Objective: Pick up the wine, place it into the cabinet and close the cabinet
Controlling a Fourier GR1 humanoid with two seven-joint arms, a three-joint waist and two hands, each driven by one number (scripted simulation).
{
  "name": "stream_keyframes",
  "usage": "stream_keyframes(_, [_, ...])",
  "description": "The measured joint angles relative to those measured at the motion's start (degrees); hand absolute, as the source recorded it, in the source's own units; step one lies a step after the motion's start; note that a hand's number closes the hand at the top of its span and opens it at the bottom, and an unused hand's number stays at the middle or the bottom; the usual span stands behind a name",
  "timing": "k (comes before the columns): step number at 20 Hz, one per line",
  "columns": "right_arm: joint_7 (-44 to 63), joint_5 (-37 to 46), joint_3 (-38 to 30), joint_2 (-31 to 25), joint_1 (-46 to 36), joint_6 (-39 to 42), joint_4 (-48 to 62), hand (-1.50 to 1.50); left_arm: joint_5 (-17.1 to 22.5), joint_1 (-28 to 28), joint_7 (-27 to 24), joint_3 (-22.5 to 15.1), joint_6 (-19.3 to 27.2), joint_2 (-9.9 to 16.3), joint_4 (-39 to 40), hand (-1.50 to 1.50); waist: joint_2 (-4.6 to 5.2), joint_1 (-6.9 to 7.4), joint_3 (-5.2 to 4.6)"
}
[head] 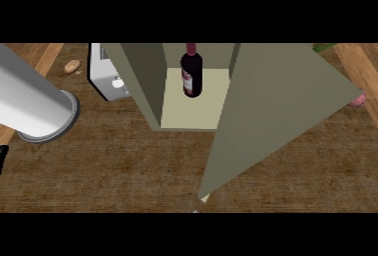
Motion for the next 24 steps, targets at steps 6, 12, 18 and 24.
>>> stream_keyframes(6, [1.65, 0.68, 1.84, -3.82, -8.76, -7.37, 1.2, 1.5, 1.6, -0.87, 1.84, 0.99, -2.36, -0.32, 0.26, -1.5, 0.19, 0.49, -0.01])
stream_keyframes(12, [2.75, -5.49, -0.03, -3.85, -18.71, -12.34, 4.92, 1.5, 1.9, -2.14, 2.87, 1.39, -3.31, -1.18, 0.67, -1.5, 0.51, 1.37, 0.0])
stream_keyframes(18, [0.8, -12.7, -5.96, 3.03, -35.52, -16.85, 19.73, 1.5, 0.85, -3.58, 4.07, 0.61, -2.14, -2.66, 0.68, -1.5, 0.68, 1.9, 0.05])
stream_keyframes(24, [-4.02, -19.42, -13.12, 5.01, -50.31, -17.66, 35.58, 1.5, -0.05, -5.84, 5.87, 0.86, -0.61, -4.29, 1.31, -1.5, 0.68, 1.51, 0.11])
